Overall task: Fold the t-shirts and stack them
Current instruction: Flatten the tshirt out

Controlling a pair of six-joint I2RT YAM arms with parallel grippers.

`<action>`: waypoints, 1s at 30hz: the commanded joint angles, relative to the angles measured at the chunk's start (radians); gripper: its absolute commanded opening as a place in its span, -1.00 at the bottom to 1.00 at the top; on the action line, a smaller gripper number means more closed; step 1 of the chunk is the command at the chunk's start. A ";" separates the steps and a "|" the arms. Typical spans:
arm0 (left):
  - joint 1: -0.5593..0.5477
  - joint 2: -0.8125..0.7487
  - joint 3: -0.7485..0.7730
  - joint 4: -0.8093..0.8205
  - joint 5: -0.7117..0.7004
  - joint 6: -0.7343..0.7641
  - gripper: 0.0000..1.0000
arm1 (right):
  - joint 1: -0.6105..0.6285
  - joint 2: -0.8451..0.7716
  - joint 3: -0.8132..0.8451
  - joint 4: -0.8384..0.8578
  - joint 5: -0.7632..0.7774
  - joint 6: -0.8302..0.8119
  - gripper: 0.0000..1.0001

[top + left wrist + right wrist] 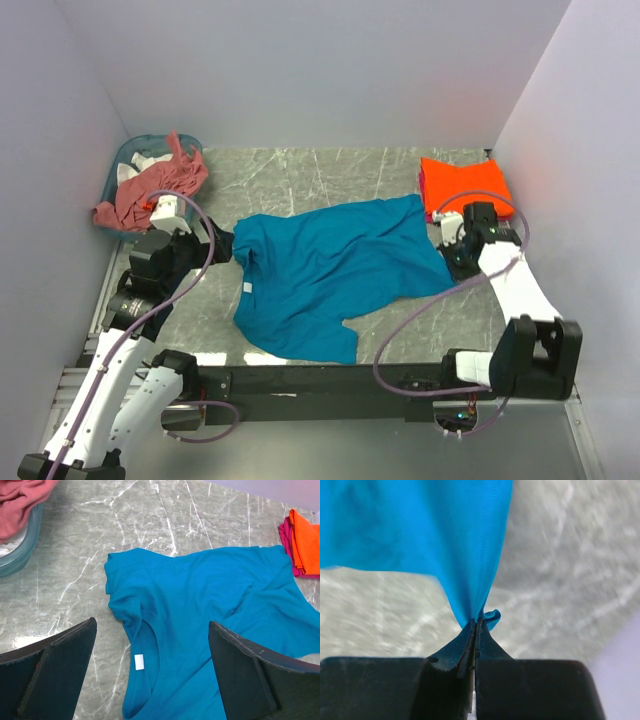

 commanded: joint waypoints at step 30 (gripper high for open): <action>0.113 0.746 0.170 0.159 0.086 -0.332 0.55 | -0.393 -0.019 -0.293 0.081 0.152 -0.394 -0.96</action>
